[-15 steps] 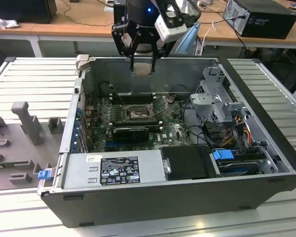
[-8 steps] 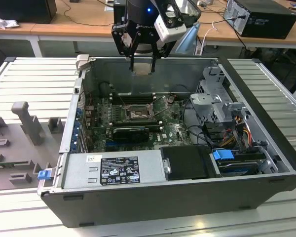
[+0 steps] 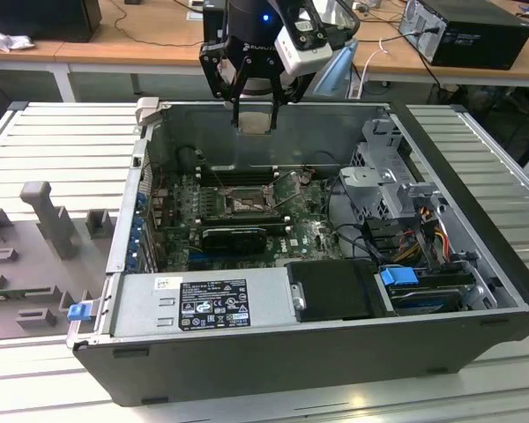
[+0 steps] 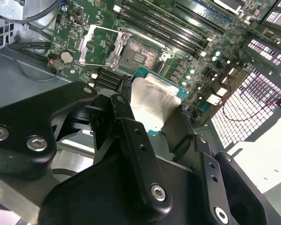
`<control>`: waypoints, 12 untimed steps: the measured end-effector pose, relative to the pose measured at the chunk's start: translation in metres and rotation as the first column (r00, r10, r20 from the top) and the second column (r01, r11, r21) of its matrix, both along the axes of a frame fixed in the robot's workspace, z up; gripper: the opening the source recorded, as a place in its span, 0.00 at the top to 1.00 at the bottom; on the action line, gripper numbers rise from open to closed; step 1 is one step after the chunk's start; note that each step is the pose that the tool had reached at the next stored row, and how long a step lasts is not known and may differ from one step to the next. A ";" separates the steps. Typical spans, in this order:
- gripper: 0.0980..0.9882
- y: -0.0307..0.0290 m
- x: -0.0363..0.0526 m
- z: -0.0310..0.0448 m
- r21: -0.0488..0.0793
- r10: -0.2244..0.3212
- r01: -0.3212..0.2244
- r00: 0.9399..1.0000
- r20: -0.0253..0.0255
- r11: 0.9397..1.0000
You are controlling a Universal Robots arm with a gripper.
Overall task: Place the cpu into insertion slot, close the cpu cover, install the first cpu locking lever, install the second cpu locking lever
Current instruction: 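Place the cpu into insertion slot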
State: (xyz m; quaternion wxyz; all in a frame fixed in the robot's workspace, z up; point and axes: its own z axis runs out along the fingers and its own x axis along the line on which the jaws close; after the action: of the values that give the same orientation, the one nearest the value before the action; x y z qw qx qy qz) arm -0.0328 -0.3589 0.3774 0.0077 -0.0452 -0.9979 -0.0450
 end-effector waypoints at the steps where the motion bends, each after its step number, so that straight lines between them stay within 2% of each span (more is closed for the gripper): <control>1: 0.52 0.0000 0.0000 -0.0003 0.000 0.000 0.000 1.000 0.000 1.000; 12: 0.52 0.0000 0.0000 -0.0010 0.000 -0.008 0.008 1.000 0.000 1.000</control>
State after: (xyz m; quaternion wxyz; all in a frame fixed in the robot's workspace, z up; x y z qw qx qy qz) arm -0.0328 -0.3589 0.3763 0.0075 -0.0490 -0.9978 -0.0452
